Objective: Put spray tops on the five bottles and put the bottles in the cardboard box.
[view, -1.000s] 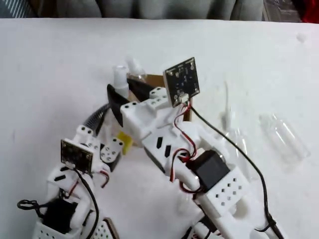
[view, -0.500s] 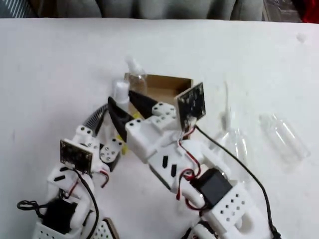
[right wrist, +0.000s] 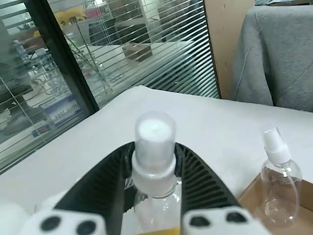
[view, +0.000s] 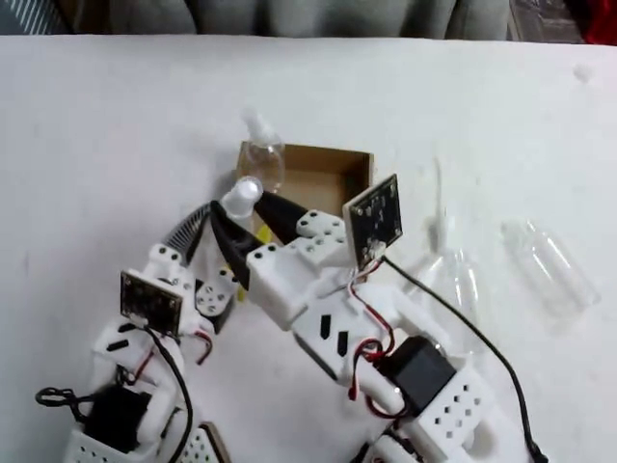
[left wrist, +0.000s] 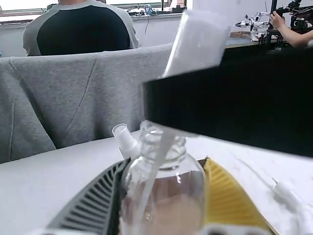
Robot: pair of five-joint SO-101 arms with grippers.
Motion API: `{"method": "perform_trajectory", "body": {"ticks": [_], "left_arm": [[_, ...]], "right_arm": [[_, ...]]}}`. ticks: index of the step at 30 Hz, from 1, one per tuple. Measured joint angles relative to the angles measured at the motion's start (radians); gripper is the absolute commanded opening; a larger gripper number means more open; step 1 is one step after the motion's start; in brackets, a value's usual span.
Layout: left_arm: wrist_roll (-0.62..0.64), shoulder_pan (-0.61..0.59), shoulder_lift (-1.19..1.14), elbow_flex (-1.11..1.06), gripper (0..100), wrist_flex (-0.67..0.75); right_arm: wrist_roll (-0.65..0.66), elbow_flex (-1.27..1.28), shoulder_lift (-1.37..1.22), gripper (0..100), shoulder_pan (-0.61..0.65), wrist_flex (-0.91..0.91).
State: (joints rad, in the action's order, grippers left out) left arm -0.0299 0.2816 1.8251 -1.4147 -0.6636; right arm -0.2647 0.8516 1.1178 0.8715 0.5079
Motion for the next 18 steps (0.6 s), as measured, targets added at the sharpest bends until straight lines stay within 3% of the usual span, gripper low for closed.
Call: {"method": "perform_trajectory", "body": {"ticks": [6,8,18], "left_arm": [[0.0,-0.008,-0.005,0.0,2,0.0],[0.0,-0.008,-0.005,-0.002,2,0.0],[0.0,-0.006,-0.005,-0.002,2,0.0]], "right_arm": [[0.002,-0.02,0.005,24.2,0.044,0.061],[0.002,-0.04,0.006,27.3,0.074,0.11],[0.051,-0.213,0.003,14.9,0.081,0.315]]}}
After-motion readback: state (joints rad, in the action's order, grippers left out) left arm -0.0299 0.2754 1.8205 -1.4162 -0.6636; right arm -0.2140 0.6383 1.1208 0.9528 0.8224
